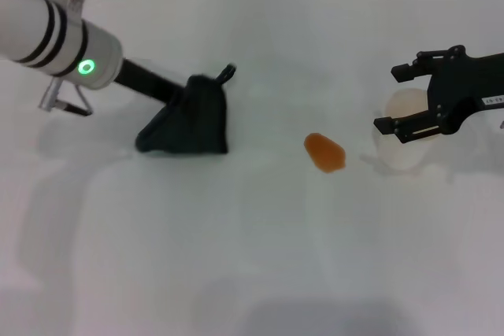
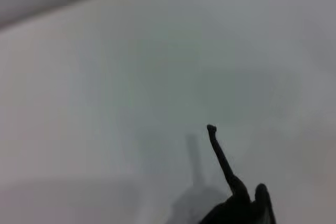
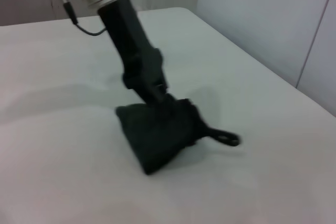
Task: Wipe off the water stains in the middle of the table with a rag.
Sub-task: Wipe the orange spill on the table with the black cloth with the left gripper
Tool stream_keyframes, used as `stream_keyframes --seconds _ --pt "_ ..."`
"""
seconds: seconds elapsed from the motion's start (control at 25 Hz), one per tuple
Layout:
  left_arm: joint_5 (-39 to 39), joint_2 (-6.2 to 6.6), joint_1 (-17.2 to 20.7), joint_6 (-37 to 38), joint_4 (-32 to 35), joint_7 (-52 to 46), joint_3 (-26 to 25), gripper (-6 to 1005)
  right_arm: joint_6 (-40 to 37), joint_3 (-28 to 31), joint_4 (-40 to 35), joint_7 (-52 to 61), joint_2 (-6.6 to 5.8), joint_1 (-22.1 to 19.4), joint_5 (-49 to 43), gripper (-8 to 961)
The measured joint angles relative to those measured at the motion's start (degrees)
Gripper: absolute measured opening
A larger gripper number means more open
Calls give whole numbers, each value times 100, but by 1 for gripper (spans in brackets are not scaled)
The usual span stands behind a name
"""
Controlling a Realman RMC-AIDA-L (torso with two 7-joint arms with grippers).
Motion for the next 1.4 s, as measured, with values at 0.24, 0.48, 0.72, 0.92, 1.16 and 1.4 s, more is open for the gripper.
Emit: stream_keyframes --seconds 0.24,0.48,0.72,0.92,1.16,1.4 --pt "-958 -15 -56 -428 -146 669 63 81 0 0 4 -10 2 0 4 867" --pt "-1783 -12 -87 -642 -268 1208 432 80 10 -15 7 -15 3 8 5 867" --pt "-2467 -28 -103 -805 -439 1675 895 80 12 -42 7 -16 3 20 2 867" --pt "-2961 -34 -158 -1173 -915 2020 1314 79 18 -53 8 -17 3 20 0 867" --pt "-3312 -60 -223 -1864 -1231 2057 1962 79 21 -75 7 -17 3 17 -1 867" --pt "-3472 -63 -230 -2399 -1240 1862 2628 78 21 -123 11 -1 2 16 0 867"
